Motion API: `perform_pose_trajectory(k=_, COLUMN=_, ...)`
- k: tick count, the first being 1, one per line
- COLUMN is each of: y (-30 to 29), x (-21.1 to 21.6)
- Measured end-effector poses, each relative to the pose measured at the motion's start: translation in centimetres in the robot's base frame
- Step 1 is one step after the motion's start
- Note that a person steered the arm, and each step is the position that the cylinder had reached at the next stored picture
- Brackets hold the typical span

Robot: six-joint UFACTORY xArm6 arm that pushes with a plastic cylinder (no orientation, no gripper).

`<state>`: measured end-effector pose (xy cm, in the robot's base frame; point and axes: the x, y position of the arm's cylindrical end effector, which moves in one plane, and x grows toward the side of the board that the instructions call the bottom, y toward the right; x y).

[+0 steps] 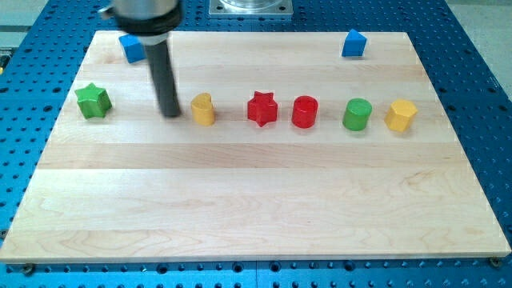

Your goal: Move the cube to the left of the heart

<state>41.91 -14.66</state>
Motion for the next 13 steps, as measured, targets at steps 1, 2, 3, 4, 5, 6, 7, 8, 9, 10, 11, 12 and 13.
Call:
perform_pose_trajectory(k=1, y=2.4, x=3.6)
perform_pose_trajectory(k=2, y=6.1, x=2.4)
perform_pose_trajectory(k=3, y=7.4, x=0.3)
perform_pose_trajectory(k=4, y=3.7, x=0.3)
perform_pose_trajectory(k=5, y=-3.1, x=-3.9)
perform_pose_trajectory(k=6, y=1.6, x=-12.2)
perform_pose_trajectory(k=7, y=2.4, x=-20.7)
perform_pose_trajectory(k=8, y=-2.2, x=-22.7)
perform_pose_trajectory(k=9, y=-4.8, x=-18.7)
perform_pose_trajectory(k=10, y=-3.8, x=-17.3)
perform_pose_trajectory(k=11, y=-6.3, x=-22.3)
perform_pose_trajectory(k=12, y=-7.7, x=-15.1)
perform_pose_trajectory(k=13, y=0.5, x=-9.8)
